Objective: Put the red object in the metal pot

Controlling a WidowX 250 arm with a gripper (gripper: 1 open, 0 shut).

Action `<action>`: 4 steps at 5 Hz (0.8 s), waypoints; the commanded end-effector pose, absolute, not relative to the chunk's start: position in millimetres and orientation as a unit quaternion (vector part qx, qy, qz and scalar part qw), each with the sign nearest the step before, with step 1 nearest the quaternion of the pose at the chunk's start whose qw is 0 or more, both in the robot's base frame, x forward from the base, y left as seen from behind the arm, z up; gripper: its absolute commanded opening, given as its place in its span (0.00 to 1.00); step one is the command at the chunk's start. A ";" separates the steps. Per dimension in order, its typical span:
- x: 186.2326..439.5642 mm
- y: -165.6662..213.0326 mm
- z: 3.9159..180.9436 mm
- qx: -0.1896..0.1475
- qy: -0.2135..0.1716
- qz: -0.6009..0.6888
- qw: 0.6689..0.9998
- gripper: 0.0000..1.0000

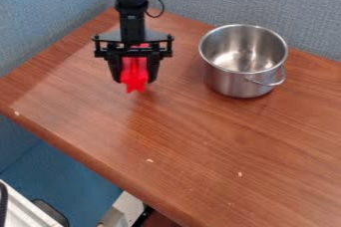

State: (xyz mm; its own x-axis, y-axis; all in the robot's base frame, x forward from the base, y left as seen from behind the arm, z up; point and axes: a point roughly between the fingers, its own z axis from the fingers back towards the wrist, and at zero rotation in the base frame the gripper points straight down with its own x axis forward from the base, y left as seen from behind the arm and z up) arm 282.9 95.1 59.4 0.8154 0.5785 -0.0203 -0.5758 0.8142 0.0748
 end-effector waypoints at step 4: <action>339.3 17.0 167.8 -0.020 -0.077 0.197 0.977 0.00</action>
